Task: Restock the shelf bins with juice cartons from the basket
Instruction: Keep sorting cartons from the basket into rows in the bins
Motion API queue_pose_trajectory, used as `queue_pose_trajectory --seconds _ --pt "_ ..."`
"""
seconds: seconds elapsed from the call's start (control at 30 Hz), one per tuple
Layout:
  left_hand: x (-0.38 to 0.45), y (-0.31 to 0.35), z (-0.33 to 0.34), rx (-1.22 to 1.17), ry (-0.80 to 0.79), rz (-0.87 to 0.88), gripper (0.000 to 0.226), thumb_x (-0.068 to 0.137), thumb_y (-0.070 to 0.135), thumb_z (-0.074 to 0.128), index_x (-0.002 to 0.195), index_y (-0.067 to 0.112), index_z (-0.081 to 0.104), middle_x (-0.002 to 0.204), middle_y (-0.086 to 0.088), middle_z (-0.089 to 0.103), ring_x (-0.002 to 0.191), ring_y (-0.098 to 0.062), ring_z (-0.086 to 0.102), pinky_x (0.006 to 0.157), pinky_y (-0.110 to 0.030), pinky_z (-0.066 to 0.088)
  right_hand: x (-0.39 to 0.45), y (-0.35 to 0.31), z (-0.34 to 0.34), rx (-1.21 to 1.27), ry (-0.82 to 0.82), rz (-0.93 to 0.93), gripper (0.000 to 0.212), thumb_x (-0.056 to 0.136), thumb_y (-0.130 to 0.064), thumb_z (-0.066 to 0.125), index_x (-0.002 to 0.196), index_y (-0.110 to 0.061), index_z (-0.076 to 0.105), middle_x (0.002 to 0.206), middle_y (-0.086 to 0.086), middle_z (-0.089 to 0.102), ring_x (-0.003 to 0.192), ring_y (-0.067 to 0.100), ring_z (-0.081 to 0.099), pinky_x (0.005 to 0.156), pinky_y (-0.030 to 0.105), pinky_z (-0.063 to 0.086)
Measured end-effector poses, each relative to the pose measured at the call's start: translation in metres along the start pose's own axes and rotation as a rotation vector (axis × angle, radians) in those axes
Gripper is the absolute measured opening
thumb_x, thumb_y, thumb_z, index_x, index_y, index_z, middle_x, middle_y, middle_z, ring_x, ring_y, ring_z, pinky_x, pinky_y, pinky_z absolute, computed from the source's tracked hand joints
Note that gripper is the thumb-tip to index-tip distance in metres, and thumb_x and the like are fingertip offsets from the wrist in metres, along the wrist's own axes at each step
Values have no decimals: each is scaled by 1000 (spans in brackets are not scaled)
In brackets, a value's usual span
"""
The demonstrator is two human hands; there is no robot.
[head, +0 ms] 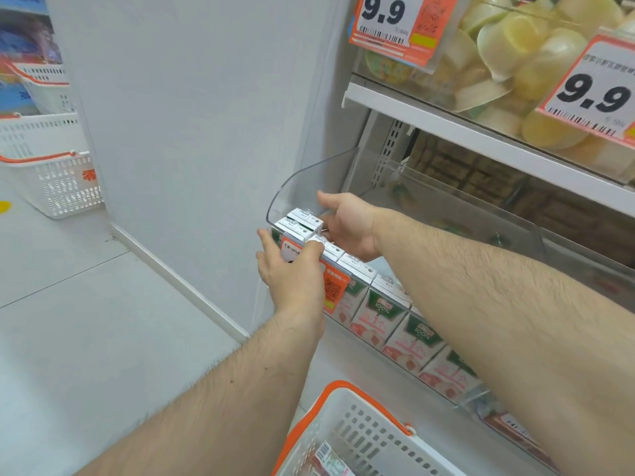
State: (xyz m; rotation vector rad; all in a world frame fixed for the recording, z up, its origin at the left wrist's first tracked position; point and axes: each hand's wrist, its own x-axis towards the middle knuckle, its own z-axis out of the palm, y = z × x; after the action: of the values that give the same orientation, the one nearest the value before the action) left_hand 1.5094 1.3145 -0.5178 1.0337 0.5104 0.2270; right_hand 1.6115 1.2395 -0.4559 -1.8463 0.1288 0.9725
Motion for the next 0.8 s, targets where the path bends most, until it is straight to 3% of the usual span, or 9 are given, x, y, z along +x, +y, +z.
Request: queue_pose_trajectory --seconds 0.07,0.17,0.27,0.37,0.47,0.53,0.63,0.7,0.8 --pt "1 3 -2 27 -30 -2 95 63 40 64 142 60 16 154 17 24 123 -21 54 87 -47 55 -8 0 4 -23 -11 16 79 96 -70 18 129 -12 61 131 9 58 120 31 57 93 40 46" --pt "6 7 -11 98 -75 3 107 48 50 67 144 51 20 153 12 33 128 -17 51 98 -47 48 -23 2 12 -58 99 28 66 101 -62 15 139 -20 48 117 4 61 128 26 53 86 38 46" --pt "-7 20 -17 304 33 78 106 61 51 73 151 31 20 156 4 17 139 -22 33 110 -48 35 -32 8 13 -273 381 10 67 101 -61 20 123 -13 62 112 5 64 100 25 60 90 38 44" --pt "-29 27 -22 606 144 469 77 73 35 74 138 17 37 137 -3 29 130 -25 32 110 -40 26 -55 23 9 -504 661 -166 44 101 -44 33 99 -11 62 104 6 62 81 27 58 74 33 40" --pt "-52 27 -23 703 -138 722 43 74 22 70 111 21 49 107 7 46 104 -20 50 96 -37 42 -93 53 17 -770 958 -410 19 87 -25 47 80 -16 62 91 7 66 88 31 60 72 33 48" --pt "-71 22 -21 779 -370 727 33 75 20 68 100 28 48 90 11 54 85 -16 55 78 -33 47 -116 82 29 -888 1057 -613 17 82 -20 50 81 -14 66 88 7 68 88 30 59 74 37 50" --pt "-99 10 -19 912 -592 711 26 76 23 66 89 33 46 77 12 58 70 -7 53 63 -25 40 -148 131 42 -912 1106 -912 21 74 -20 48 68 -8 63 70 8 63 72 31 57 66 36 43" --pt "-118 2 -18 948 -683 737 25 76 25 65 80 31 42 71 13 56 66 -6 51 62 -27 40 -165 163 43 -916 1135 -983 23 71 -22 45 64 -8 62 62 7 59 64 30 54 63 33 39" --pt "-141 -14 -20 1061 -849 771 23 75 27 63 77 29 41 69 13 53 68 -14 51 65 -31 43 -186 209 47 -870 1124 -932 23 71 -23 45 65 -10 64 61 4 58 63 27 53 63 28 36"
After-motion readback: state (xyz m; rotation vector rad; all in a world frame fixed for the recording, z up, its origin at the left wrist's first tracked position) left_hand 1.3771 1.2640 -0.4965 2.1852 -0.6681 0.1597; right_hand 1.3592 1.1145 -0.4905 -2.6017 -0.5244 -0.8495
